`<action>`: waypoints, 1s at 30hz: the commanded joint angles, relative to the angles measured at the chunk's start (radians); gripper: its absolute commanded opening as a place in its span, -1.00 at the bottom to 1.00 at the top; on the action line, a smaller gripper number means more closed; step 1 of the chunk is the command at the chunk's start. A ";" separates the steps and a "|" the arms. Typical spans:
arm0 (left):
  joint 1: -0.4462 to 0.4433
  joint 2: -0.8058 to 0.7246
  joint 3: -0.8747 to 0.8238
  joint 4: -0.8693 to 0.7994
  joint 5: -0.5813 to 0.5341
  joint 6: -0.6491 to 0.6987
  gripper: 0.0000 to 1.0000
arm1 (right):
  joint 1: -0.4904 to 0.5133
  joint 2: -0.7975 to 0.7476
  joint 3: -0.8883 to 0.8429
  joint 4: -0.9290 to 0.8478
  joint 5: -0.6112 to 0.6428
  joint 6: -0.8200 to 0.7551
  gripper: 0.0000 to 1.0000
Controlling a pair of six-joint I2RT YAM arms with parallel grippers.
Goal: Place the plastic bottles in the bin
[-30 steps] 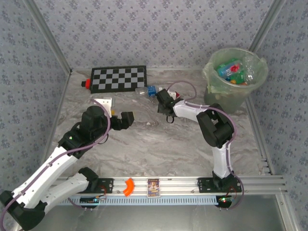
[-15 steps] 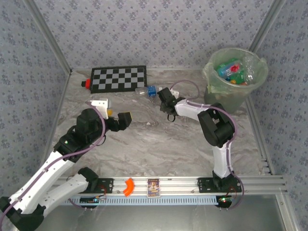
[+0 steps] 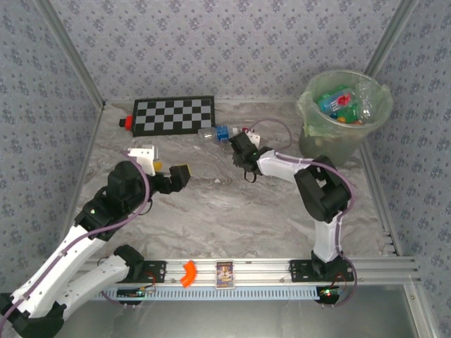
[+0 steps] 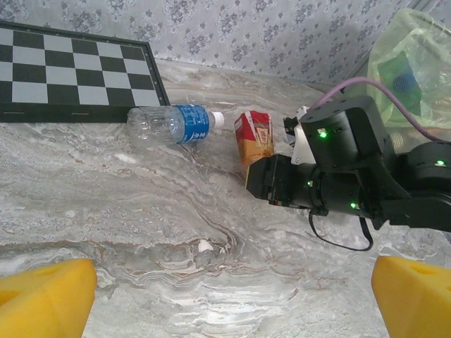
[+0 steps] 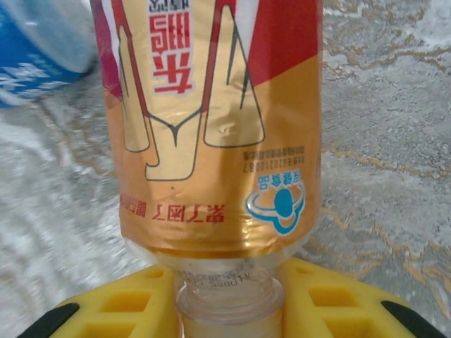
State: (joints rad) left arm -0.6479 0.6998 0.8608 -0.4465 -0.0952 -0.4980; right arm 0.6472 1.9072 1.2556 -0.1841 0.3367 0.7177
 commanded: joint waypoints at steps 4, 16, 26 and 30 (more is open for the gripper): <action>0.004 -0.019 0.007 -0.006 -0.010 0.017 1.00 | 0.031 -0.209 -0.054 0.017 0.055 -0.013 -0.31; 0.004 -0.019 0.006 0.028 0.031 0.000 1.00 | -0.005 -0.625 -0.174 0.023 0.024 0.023 -0.30; 0.002 0.015 0.009 0.097 0.117 -0.021 1.00 | -0.192 -0.842 -0.128 -0.048 -0.033 0.075 -0.29; -0.034 0.043 0.019 0.130 0.150 -0.010 0.99 | -0.291 -0.868 -0.094 -0.066 -0.088 0.132 -0.30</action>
State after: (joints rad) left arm -0.6559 0.7315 0.8608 -0.3756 0.0063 -0.5098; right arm 0.3985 1.0595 1.1141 -0.2131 0.2935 0.7918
